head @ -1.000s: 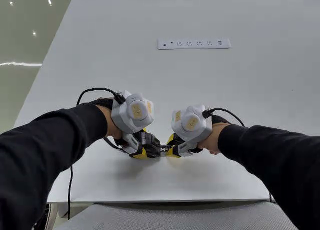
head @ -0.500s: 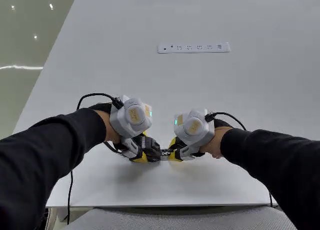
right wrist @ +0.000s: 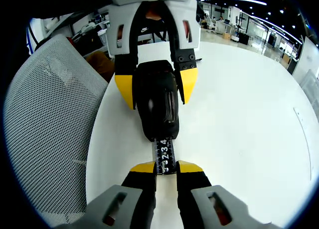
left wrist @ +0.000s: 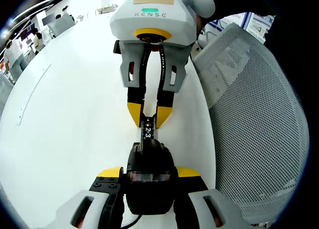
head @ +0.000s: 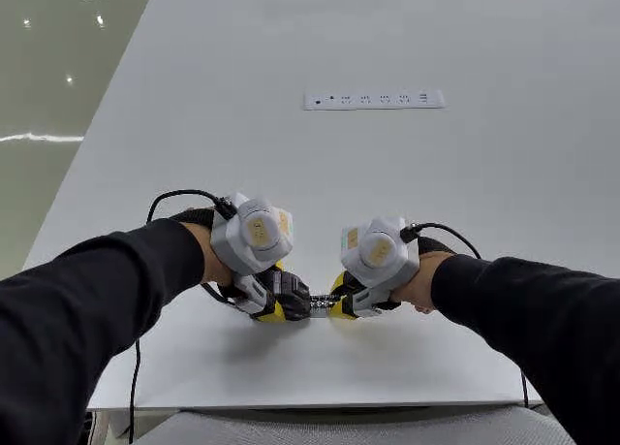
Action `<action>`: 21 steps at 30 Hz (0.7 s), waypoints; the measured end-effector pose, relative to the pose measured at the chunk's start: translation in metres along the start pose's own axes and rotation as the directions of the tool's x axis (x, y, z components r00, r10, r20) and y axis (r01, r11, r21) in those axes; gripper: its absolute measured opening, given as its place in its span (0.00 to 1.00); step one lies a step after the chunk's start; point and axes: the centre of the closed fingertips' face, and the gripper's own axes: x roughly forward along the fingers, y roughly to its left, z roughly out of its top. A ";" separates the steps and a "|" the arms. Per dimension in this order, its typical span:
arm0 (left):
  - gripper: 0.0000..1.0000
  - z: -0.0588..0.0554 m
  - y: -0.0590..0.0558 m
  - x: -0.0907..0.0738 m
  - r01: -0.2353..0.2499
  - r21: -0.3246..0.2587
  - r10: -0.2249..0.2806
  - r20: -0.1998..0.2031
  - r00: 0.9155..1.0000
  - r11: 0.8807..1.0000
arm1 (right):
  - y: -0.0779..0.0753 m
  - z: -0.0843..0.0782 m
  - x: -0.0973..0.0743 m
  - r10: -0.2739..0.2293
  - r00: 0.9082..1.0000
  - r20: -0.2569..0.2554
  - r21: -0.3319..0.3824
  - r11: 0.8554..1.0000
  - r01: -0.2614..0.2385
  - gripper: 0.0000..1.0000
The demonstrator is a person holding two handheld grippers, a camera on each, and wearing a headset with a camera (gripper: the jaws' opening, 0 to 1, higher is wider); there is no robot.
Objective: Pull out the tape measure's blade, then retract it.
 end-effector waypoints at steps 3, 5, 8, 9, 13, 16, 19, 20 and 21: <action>0.34 0.000 -0.001 0.000 -0.002 0.003 0.002 0.002 1.000 1.000 | -0.001 -0.002 -0.002 -0.001 1.000 -0.005 0.002 1.000 0.001 0.10; 0.34 0.000 -0.001 0.000 0.000 0.004 0.000 0.002 1.000 1.000 | -0.001 -0.004 -0.002 -0.003 1.000 -0.008 0.003 1.000 0.003 0.10; 0.34 0.001 -0.001 0.000 -0.001 0.004 0.001 0.004 1.000 1.000 | -0.001 -0.004 -0.002 -0.004 1.000 -0.009 0.003 1.000 0.004 0.10; 0.34 0.001 -0.001 0.000 -0.001 0.002 0.001 0.005 1.000 1.000 | -0.001 -0.004 -0.003 -0.004 1.000 -0.009 0.002 1.000 0.004 0.10; 0.34 0.000 -0.001 0.000 -0.002 0.002 0.002 0.003 1.000 1.000 | -0.002 -0.005 -0.003 -0.005 1.000 -0.011 -0.001 1.000 0.005 0.10; 0.34 0.000 -0.001 0.000 -0.004 0.000 0.004 0.001 1.000 1.000 | -0.002 -0.005 -0.003 -0.006 1.000 -0.011 0.000 1.000 0.006 0.10; 0.34 0.000 -0.001 0.000 -0.007 0.000 0.007 0.001 1.000 1.000 | -0.003 -0.006 -0.004 -0.007 1.000 -0.012 0.000 1.000 0.007 0.10; 0.34 0.000 0.000 0.000 -0.007 -0.001 0.007 0.001 1.000 1.000 | -0.003 -0.007 -0.004 -0.008 1.000 -0.012 0.002 1.000 0.008 0.10; 0.34 0.000 0.000 0.000 -0.007 -0.001 0.007 0.001 1.000 1.000 | -0.003 -0.007 -0.005 -0.007 1.000 -0.012 0.003 1.000 0.007 0.10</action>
